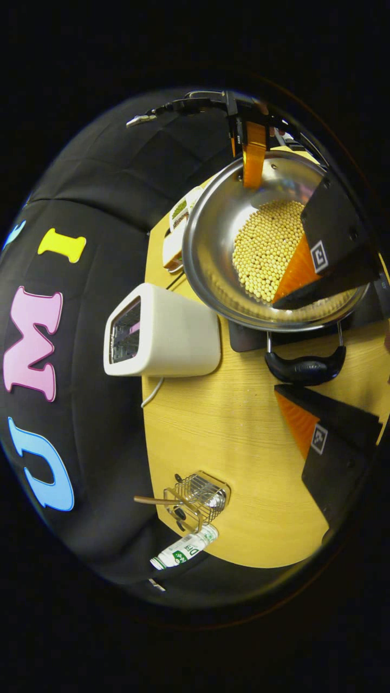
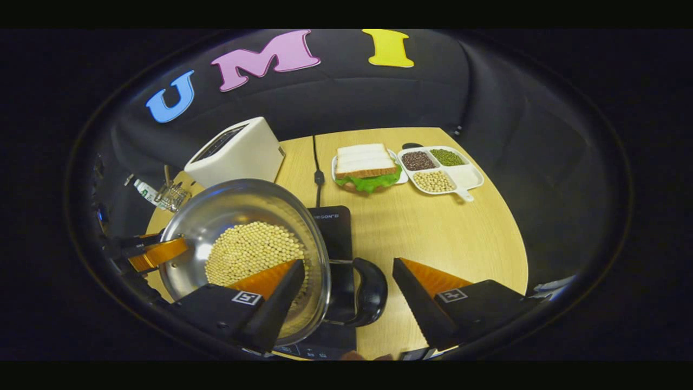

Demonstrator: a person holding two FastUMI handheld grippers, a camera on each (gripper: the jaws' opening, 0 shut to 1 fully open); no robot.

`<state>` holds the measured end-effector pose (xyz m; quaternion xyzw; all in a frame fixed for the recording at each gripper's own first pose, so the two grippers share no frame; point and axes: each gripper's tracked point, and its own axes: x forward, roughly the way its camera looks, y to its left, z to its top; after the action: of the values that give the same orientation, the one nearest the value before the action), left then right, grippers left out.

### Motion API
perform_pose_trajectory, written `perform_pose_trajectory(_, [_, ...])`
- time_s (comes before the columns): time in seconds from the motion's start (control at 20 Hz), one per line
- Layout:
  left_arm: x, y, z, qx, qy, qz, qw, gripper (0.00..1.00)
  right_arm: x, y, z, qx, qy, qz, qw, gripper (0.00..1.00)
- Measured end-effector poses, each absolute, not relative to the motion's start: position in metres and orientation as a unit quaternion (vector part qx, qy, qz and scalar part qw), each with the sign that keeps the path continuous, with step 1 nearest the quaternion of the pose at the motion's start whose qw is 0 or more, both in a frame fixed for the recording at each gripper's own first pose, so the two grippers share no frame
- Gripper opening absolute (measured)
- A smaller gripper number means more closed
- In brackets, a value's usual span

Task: First push the handle of the pot to place it horizontally, then grasp the pot with both hands and set it on the induction cooktop.

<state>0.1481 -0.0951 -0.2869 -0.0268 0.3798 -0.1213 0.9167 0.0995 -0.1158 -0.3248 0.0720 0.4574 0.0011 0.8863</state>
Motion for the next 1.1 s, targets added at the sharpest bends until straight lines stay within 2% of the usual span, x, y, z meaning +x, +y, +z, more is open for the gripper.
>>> perform_pose_trajectory(0.05, [0.146,-0.096,-0.282,-0.028,0.373,-0.123,0.919,0.98,0.1,-0.119,-0.321,0.07,0.451,-0.004,0.89,0.99])
perform_pose_trajectory(0.1, [0.144,-0.097,-0.278,-0.028,0.368,-0.121,0.922,0.99,0.1,-0.122,-0.317,0.068,0.443,-0.01,0.894,0.99])
perform_pose_trajectory(0.35, [0.133,-0.095,-0.25,-0.023,0.337,-0.113,0.934,0.96,0.099,-0.126,-0.278,0.084,0.386,-0.029,0.918,0.99])
perform_pose_trajectory(0.7, [0.114,-0.099,-0.174,-0.031,0.245,-0.121,0.962,0.96,0.087,-0.138,-0.198,0.073,0.281,-0.049,0.956,0.99])
perform_pose_trajectory(1.1, [0.085,-0.091,-0.087,-0.045,0.141,-0.116,0.982,0.95,0.061,-0.13,-0.114,0.055,0.185,-0.053,0.98,0.99])
